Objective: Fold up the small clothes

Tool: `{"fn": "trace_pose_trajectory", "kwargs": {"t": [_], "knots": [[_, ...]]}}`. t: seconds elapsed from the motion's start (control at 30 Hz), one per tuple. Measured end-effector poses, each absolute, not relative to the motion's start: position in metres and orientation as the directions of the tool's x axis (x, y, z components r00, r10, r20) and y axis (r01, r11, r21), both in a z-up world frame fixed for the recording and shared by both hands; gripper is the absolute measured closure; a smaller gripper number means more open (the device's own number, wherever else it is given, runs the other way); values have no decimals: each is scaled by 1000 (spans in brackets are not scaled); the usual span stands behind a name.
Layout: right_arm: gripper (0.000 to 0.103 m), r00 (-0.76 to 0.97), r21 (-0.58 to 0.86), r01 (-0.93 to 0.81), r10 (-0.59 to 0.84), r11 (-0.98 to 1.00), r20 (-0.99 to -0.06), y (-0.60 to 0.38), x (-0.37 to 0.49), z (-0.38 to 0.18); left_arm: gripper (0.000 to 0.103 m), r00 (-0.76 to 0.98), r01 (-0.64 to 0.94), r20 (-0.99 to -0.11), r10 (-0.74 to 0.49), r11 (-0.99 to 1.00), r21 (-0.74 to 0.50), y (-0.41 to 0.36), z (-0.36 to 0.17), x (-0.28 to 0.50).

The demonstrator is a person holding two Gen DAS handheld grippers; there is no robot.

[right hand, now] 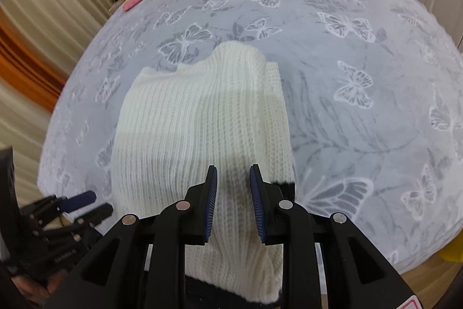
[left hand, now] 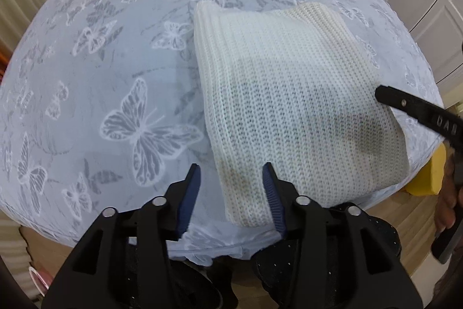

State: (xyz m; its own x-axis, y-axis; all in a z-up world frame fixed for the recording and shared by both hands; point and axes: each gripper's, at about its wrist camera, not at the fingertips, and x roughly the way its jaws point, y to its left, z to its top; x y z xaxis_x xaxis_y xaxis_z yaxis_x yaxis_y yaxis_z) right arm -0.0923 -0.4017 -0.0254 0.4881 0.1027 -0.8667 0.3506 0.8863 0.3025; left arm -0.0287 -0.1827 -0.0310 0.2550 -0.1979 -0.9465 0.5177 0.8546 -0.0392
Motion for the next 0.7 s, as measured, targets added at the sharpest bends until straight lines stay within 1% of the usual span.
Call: {"fn": "trace_pose_trajectory", "kwargs": {"t": [0.03,0.07,0.1,0.13,0.3,0.37,0.4,0.43,0.47,0.53,0.6,0.67,0.7], "knots": [[77,488,300,356,98,885,-867,-404,-89,-26,50,265,518,-944,-196,855,-32,-184,-30,-29],[69,485,293,359,92,886,-870,-408,-84,-26,48,272,517,-943,-194,856,-26,-186,-29,-28],[64,476,286,361,88,888,-875,-413,-78,-27,43,277,513,-940,-198,858,-29,-187,-28,-26],[63,474,287,363,89,887,-876,-416,-72,-28,37,280,506,-937,-208,862,-40,-189,-28,-24],[63,470,320,354,129,879,-873,-434,-33,-36,36,291,454,-916,-277,883,-123,-197,-29,-1],[63,467,350,343,165,872,-869,-440,-15,-45,37,298,451,-918,-260,887,-104,-204,-35,10],[63,458,368,342,188,865,-869,-442,-8,-50,40,297,452,-922,-248,887,-93,-208,-39,13],[69,445,381,339,211,860,-870,-443,-1,-56,40,290,456,-926,-242,886,-88,-211,-42,17],[86,432,383,326,224,865,-874,-442,5,-61,40,283,455,-930,-234,886,-85,-214,-45,20],[86,453,347,301,187,888,-872,-443,10,-53,40,274,454,-934,-229,887,-85,-217,-48,23],[87,510,367,303,176,880,-842,-451,8,-42,39,275,461,-933,-233,883,-84,-219,-49,23],[86,491,364,329,171,871,-854,-458,11,-54,38,275,474,-933,-231,877,-78,-222,-52,23],[82,437,325,332,162,885,-885,-456,16,-72,38,272,477,-936,-223,876,-70,-224,-55,24]]}}
